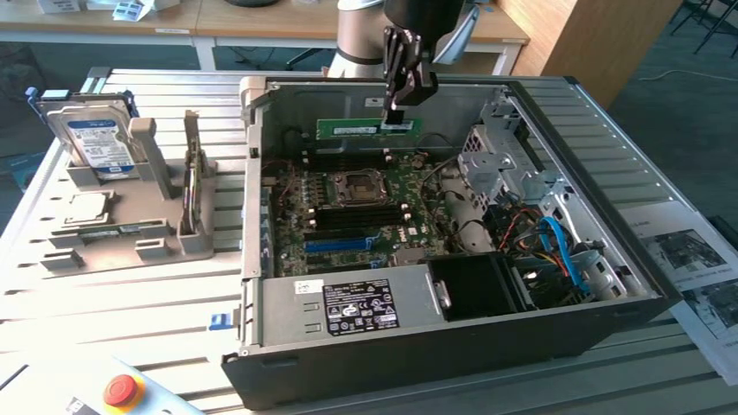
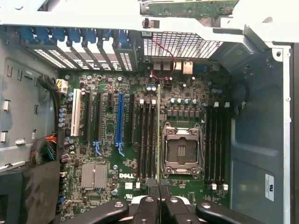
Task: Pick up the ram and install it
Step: 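Insert the ram into the slot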
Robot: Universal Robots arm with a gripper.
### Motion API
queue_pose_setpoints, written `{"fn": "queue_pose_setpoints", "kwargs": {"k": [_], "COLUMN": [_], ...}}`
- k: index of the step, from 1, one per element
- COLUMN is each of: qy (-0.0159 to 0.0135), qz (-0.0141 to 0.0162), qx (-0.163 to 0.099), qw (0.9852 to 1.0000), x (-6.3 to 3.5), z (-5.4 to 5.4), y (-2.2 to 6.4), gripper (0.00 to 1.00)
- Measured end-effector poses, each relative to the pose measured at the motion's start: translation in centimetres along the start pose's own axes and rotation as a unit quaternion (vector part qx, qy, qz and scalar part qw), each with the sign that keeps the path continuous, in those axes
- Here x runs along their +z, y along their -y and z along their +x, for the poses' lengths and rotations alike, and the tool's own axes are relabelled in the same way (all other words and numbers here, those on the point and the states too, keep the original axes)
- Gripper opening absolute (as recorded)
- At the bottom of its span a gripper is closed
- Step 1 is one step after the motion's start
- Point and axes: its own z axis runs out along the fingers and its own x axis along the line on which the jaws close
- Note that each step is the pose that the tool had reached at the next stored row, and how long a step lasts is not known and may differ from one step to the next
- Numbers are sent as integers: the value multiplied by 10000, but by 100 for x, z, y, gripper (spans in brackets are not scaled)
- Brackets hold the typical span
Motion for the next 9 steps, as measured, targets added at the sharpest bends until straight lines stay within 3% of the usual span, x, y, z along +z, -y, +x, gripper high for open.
{"fn": "queue_pose_setpoints", "kwargs": {"k": [9], "qy": [-1], "qz": [0], "qx": [0], "qw": [10000], "x": [113], "z": [1], "y": [7], "gripper": [12]}}
